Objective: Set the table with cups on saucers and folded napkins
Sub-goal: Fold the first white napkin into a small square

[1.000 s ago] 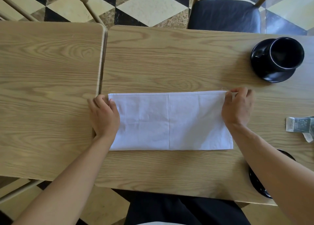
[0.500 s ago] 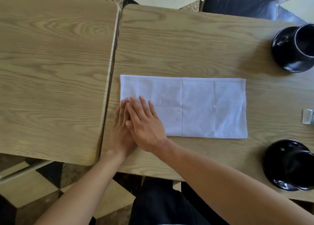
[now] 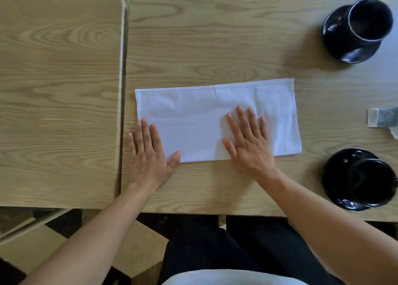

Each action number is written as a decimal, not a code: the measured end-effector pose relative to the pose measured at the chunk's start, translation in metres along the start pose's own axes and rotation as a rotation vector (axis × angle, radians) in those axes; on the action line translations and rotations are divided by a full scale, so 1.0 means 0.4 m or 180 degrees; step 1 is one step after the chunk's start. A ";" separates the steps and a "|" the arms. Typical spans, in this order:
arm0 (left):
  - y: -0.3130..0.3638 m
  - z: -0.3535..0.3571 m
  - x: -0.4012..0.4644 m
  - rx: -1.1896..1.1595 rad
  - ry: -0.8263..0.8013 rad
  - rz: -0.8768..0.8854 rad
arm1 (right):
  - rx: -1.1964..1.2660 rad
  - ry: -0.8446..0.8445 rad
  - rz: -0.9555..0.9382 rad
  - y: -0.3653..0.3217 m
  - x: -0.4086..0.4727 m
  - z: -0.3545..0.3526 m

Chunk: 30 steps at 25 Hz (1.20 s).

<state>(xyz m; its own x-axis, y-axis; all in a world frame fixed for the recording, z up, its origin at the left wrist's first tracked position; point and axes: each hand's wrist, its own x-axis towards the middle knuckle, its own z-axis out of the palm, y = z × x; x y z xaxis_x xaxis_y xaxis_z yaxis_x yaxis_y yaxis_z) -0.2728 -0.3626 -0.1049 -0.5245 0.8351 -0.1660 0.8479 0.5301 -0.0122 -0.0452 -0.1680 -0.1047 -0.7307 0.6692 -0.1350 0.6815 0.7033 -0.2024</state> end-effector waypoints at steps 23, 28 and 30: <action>0.193 -0.024 0.199 -0.0188 0.0019 0.0315 | -0.0029 -0.0097 0.0388 0.199 0.136 -0.062; 0.203 -0.042 0.203 -0.0078 -0.0220 0.0385 | 0.0021 -0.0298 0.0384 0.196 0.139 -0.073; 0.208 -0.072 0.204 -0.0126 -0.0417 0.0344 | 0.0283 -0.0355 0.0490 0.185 0.143 -0.107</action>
<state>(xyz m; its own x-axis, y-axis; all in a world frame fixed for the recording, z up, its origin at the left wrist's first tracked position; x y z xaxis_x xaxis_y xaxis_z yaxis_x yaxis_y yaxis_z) -0.2473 -0.2462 -0.0909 -0.4136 0.8625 -0.2915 0.8937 0.4458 0.0510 -0.0347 -0.0675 -0.0858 -0.6217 0.7328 -0.2765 0.7827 0.5677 -0.2553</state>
